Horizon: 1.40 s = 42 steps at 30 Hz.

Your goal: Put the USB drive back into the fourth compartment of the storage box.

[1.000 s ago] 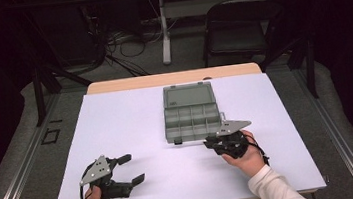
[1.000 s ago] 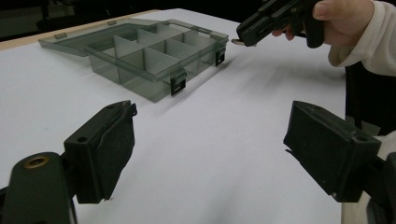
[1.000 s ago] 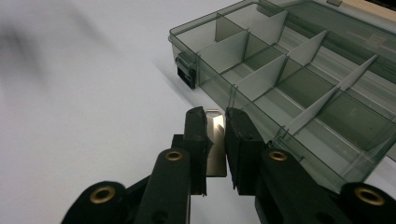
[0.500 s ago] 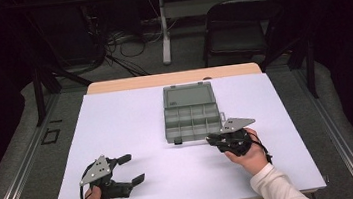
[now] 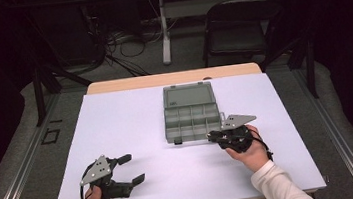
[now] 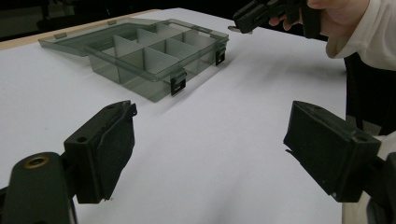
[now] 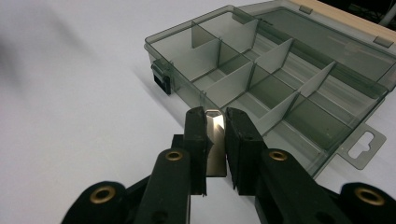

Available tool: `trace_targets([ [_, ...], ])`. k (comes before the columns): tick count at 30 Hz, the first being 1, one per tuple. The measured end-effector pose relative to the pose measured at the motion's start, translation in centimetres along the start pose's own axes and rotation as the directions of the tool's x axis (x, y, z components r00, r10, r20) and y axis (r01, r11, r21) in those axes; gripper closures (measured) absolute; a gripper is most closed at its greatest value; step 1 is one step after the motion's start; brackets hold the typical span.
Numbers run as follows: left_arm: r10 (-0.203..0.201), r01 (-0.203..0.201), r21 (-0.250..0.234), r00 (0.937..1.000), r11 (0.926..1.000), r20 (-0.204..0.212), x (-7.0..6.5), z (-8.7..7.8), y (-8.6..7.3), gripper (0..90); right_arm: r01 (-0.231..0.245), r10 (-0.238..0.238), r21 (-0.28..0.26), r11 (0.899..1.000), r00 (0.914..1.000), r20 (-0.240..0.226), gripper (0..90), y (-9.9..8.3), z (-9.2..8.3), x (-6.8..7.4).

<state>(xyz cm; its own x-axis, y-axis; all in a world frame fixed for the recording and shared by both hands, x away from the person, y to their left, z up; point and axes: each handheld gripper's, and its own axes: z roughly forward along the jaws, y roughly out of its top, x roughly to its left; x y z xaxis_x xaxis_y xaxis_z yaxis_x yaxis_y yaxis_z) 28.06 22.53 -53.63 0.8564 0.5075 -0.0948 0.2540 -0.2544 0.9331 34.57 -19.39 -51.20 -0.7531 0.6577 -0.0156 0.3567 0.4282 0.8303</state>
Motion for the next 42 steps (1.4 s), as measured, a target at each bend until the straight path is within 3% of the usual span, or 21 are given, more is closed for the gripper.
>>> trace_targets([
  [42, -0.003, 0.003, -0.001, 1.0000, 1.0000, 0.004, 0.1, 0.0, 0.0, 15.7, 0.010, -0.012, 0.051, 0.999, 0.9987, 0.049, 79.4, 3.2, 0.3, -3.2],
])
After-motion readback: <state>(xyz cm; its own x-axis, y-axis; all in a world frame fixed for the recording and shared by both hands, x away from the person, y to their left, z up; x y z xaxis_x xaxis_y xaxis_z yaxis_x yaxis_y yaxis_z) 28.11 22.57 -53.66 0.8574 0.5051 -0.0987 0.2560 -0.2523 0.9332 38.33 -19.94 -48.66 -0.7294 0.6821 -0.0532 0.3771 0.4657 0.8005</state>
